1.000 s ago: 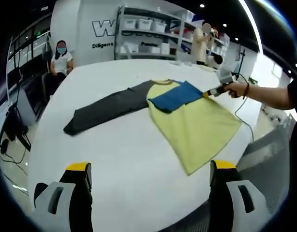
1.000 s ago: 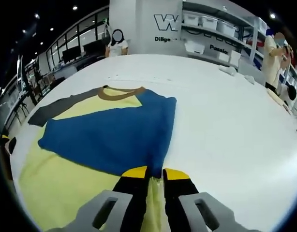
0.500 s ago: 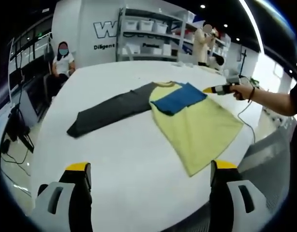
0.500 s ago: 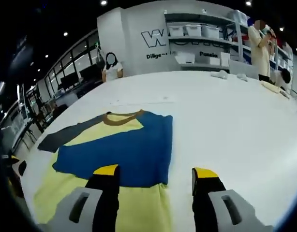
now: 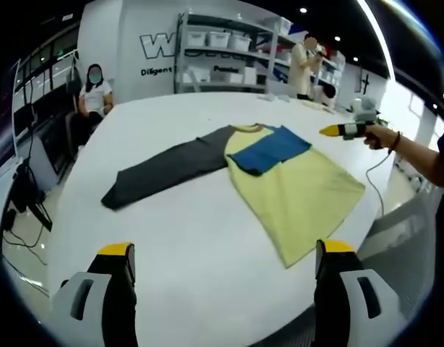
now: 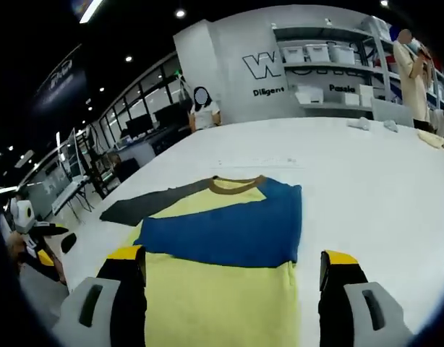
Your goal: Fold the garment on the visible template until the final outline fits inside the template.
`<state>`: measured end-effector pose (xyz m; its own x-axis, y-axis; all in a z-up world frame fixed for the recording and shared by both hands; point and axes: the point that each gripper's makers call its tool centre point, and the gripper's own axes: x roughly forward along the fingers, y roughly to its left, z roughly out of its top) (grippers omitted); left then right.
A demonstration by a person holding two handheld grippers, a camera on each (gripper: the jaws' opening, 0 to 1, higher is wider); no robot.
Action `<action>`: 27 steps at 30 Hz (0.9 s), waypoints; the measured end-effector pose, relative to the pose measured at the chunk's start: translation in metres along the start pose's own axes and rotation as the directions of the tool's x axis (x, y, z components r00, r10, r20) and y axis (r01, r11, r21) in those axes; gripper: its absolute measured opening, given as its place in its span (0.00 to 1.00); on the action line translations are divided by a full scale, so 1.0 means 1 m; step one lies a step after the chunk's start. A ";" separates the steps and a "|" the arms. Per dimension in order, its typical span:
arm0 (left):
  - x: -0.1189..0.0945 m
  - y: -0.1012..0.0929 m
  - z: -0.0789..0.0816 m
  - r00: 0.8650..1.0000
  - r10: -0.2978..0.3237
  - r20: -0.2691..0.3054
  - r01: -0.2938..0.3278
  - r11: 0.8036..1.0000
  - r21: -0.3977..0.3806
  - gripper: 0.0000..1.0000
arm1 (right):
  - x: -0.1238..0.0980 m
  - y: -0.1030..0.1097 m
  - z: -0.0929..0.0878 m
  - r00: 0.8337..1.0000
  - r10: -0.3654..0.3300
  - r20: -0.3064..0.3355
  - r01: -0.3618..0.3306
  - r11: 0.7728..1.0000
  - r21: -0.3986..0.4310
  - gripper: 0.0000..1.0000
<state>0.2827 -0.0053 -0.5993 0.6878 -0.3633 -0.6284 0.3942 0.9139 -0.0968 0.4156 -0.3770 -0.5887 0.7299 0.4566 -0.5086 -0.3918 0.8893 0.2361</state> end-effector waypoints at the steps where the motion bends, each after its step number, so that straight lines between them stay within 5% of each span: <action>1: 0.000 0.002 0.001 1.000 0.001 0.001 -0.001 1.000 0.001 0.98 | -0.003 0.003 0.000 1.000 0.008 -0.001 -0.008 1.000 -0.002 0.99; 27: 0.021 0.090 0.044 0.990 0.129 0.059 -0.123 0.988 -0.093 0.92 | -0.059 0.050 -0.027 0.993 0.115 -0.036 -0.117 0.992 -0.050 0.99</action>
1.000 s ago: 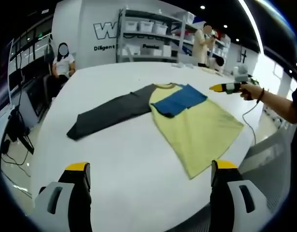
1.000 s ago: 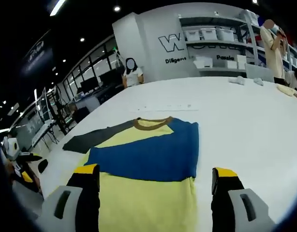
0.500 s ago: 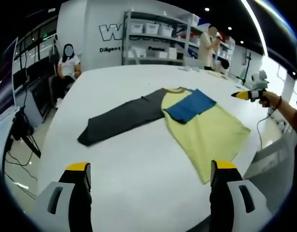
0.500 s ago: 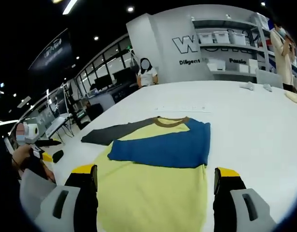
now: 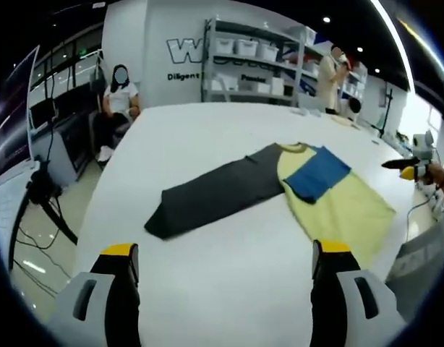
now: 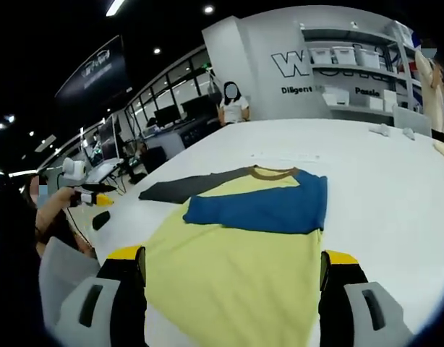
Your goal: Fold the garment on the visible template until the final outline fits inside the template.
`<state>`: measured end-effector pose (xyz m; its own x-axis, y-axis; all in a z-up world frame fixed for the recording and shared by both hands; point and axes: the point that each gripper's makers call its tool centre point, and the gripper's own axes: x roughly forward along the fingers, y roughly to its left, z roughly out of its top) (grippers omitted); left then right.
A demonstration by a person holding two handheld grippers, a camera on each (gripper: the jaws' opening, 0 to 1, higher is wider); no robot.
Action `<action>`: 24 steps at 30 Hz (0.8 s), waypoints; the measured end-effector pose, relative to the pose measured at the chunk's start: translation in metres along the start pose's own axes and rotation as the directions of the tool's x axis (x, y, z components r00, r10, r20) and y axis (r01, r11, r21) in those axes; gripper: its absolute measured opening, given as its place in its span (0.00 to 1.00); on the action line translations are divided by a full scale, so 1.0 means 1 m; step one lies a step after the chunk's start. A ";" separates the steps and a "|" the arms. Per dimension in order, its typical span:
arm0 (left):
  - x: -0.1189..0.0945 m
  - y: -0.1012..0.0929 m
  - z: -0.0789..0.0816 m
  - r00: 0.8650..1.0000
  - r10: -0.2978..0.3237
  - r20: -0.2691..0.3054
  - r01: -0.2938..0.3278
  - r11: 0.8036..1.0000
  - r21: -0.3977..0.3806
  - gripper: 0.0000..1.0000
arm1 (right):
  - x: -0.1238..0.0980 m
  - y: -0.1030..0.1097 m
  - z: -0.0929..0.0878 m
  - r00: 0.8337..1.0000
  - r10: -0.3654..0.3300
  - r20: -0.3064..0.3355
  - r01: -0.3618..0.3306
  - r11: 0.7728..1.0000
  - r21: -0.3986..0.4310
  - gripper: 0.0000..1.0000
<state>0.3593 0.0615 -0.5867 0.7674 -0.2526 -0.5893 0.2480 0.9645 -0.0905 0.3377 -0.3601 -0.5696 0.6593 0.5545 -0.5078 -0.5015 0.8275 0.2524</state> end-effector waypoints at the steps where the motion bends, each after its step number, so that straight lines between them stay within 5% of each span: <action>1: 0.002 0.004 0.002 1.000 0.005 0.004 -0.005 1.000 -0.005 0.92 | -0.001 0.002 0.000 1.000 0.005 0.001 -0.005 1.000 0.004 0.99; 11: 0.026 0.046 0.015 0.998 0.060 0.032 -0.059 0.997 -0.050 0.77 | -0.003 0.007 -0.001 1.000 0.011 0.009 -0.011 1.000 -0.001 0.99; 19: 0.039 0.081 0.006 0.989 0.147 -0.005 -0.147 0.987 -0.068 0.54 | -0.002 0.006 -0.004 1.000 0.006 0.000 -0.006 1.000 0.006 0.97; 24: 0.050 0.093 0.005 0.984 0.176 -0.014 -0.177 0.981 -0.080 0.49 | 0.000 0.007 -0.006 1.000 0.010 -0.013 -0.010 1.000 -0.003 0.96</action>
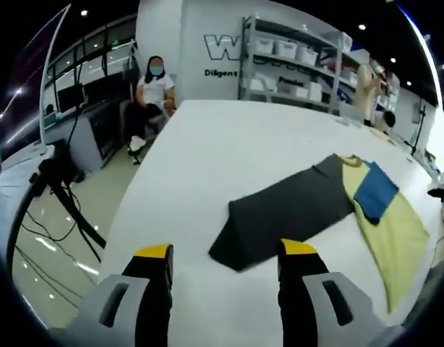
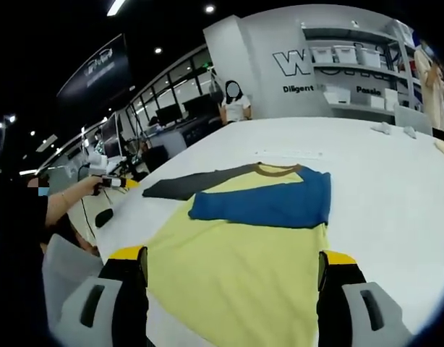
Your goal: Fold the garment on the visible template until the final outline fits inside the template.
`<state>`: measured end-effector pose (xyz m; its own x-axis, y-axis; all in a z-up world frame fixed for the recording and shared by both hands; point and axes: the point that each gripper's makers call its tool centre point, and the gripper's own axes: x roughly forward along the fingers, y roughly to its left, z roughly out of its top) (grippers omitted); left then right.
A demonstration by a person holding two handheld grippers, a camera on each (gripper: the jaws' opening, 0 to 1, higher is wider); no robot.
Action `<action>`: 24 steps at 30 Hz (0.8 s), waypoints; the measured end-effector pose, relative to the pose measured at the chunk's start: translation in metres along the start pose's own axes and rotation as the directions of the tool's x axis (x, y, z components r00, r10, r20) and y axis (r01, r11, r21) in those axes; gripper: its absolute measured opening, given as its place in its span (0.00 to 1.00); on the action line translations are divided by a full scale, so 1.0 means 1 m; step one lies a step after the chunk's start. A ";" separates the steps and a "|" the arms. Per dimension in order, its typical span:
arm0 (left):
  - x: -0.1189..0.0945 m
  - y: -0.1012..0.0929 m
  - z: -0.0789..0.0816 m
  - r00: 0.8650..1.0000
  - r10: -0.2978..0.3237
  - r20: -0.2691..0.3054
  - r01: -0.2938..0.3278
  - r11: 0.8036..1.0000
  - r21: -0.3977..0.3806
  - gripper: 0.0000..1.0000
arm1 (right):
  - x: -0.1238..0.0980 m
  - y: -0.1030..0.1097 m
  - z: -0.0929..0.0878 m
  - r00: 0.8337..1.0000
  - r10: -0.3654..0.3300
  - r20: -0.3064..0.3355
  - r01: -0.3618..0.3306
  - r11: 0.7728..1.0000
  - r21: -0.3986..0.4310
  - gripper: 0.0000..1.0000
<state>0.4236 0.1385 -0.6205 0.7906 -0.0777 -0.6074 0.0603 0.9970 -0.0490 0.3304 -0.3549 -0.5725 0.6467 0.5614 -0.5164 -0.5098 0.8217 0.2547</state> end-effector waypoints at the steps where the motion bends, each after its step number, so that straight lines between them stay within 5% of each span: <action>1: 0.004 0.002 -0.001 1.000 0.006 -0.006 -0.006 1.000 0.005 0.46 | 0.000 -0.001 0.000 1.000 -0.002 0.000 0.002 1.000 0.001 0.96; 19: 0.042 0.014 -0.028 0.989 0.072 -0.129 -0.062 0.995 0.079 0.26 | -0.001 -0.007 -0.007 0.999 -0.020 -0.035 0.020 1.000 -0.016 0.95; 24: 0.046 0.009 -0.023 0.992 0.039 -0.121 -0.027 0.995 0.097 0.17 | -0.005 -0.006 -0.008 0.999 -0.026 -0.039 0.024 0.999 -0.031 0.98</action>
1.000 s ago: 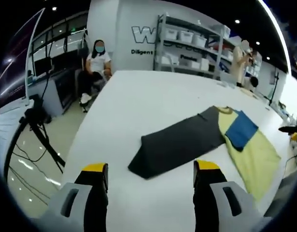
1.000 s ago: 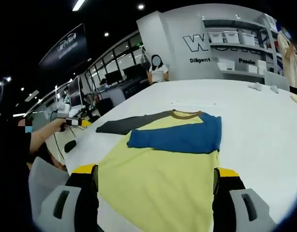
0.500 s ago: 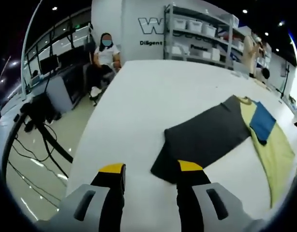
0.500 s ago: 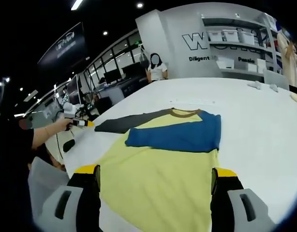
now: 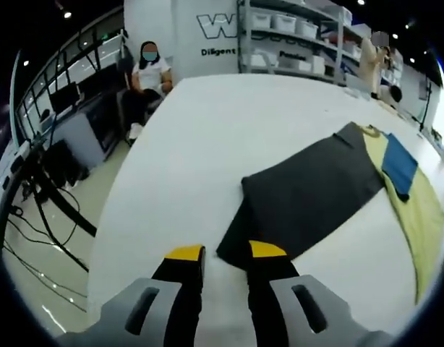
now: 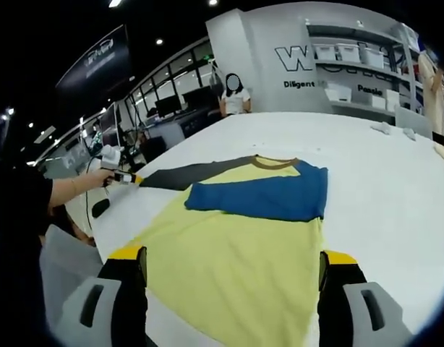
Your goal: Fold the garment on the visible template until the final outline fits inside the template.
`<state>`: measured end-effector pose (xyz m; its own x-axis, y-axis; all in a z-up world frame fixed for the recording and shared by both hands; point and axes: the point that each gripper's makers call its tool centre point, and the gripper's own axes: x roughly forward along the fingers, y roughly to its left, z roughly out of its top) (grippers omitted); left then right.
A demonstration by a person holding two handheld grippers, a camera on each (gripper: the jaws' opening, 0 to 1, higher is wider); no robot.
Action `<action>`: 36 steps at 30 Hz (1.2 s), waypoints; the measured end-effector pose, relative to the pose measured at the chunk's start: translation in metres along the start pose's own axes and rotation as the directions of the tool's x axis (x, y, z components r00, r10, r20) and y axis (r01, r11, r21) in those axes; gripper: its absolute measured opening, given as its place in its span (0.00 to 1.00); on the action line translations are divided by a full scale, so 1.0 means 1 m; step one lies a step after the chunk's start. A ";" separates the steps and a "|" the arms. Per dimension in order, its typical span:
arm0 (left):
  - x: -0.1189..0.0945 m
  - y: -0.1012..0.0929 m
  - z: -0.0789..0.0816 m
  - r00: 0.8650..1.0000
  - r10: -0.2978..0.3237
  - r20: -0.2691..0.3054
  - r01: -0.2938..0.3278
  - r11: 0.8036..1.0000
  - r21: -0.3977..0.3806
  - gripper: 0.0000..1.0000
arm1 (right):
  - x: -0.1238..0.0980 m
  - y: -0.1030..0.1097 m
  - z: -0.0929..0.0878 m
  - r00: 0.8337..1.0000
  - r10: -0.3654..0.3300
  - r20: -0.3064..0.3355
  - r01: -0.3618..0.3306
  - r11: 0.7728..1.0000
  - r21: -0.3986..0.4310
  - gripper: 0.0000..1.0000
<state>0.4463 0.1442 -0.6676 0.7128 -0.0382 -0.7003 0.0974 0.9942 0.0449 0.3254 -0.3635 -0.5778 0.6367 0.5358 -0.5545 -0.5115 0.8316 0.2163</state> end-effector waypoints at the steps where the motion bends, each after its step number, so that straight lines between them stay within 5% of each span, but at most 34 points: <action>1: 0.000 0.001 0.000 1.000 0.002 0.000 -0.002 1.000 -0.007 0.16 | 0.000 0.000 0.000 1.000 -0.001 -0.003 0.001 1.000 -0.002 0.99; 8: 0.005 0.001 0.002 1.000 -0.004 0.013 0.005 0.999 -0.034 0.00 | -0.001 0.001 0.002 1.000 -0.002 -0.001 0.002 1.000 -0.011 0.99; 17: -0.006 0.015 0.012 0.994 0.076 0.084 -0.071 0.996 -0.060 0.00 | -0.002 -0.004 -0.001 1.000 -0.017 -0.005 0.017 1.000 -0.007 0.98; 21: -0.013 0.020 0.011 0.987 0.113 0.114 -0.097 0.985 -0.144 0.00 | -0.001 -0.002 -0.002 1.000 -0.017 -0.007 0.017 1.000 -0.010 0.97; 27: -0.016 0.017 -0.004 0.984 0.154 0.088 -0.134 0.970 -0.203 0.00 | 0.001 0.000 -0.004 1.000 -0.013 -0.022 0.013 1.000 -0.019 0.97; 36: -0.015 0.011 -0.014 0.985 0.158 0.070 -0.143 0.972 -0.188 0.01 | -0.001 -0.001 -0.004 1.000 -0.017 -0.021 0.017 0.999 -0.027 0.96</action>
<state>0.4266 0.1570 -0.6663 0.7661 0.1124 -0.6328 -0.1375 0.9905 0.0095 0.3233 -0.3652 -0.5806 0.6334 0.5181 -0.5748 -0.5164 0.8362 0.1847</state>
